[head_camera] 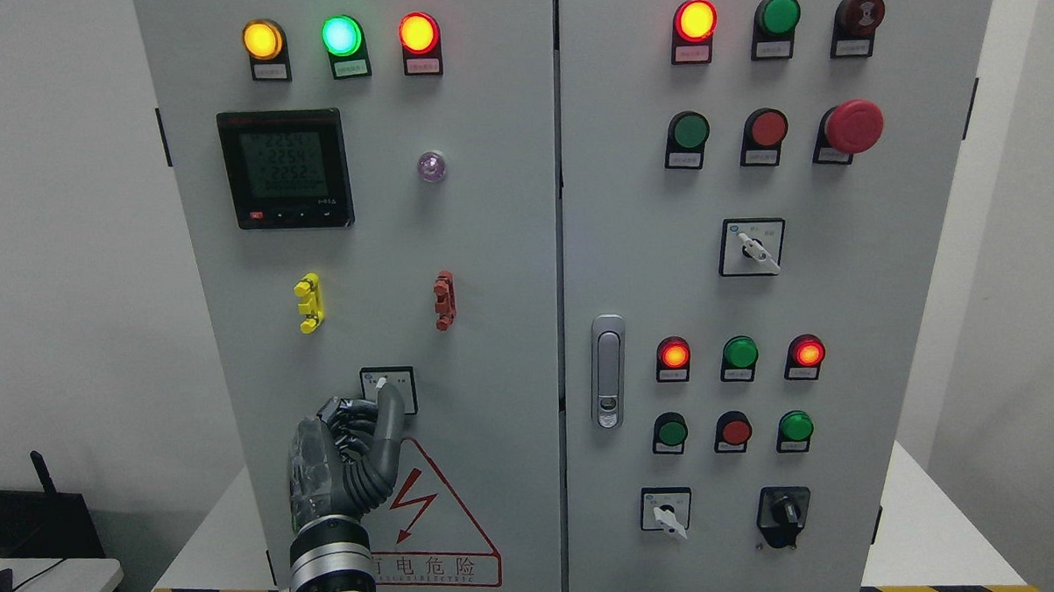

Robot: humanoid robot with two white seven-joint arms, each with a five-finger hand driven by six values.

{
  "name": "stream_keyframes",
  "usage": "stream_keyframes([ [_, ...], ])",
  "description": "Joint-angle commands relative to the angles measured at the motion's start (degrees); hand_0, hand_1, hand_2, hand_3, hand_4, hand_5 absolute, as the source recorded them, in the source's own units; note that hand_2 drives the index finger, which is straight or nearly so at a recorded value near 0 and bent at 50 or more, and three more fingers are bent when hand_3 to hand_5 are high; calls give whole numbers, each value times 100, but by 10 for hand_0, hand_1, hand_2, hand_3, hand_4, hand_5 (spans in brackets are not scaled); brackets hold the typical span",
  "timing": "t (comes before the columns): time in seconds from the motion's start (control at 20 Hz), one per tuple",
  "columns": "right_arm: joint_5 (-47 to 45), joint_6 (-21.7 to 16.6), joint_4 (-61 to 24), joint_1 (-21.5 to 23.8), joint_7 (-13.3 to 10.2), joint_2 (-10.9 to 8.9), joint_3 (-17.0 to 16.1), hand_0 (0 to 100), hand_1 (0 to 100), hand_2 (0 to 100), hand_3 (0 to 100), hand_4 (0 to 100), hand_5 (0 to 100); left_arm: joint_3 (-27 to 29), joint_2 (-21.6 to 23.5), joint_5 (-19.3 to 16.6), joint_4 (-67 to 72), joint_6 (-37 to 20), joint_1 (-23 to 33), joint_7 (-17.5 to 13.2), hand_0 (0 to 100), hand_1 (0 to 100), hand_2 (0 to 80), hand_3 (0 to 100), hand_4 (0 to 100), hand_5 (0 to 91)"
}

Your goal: Turn on light switch 1

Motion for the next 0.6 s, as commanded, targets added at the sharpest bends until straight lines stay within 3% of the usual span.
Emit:
stream_keyframes([
  [0.0, -149, 1, 7, 0, -2, 0, 114, 120, 389, 0, 0, 0, 0, -1, 15, 0, 2, -1, 0, -12, 467, 335, 552, 758, 876, 871],
  [0.55, -149, 1, -2, 0, -2, 0, 114, 120, 389, 0, 0, 0, 0, -10, 6, 0, 2, -1, -9, -82, 502, 305, 558, 763, 879, 872],
])
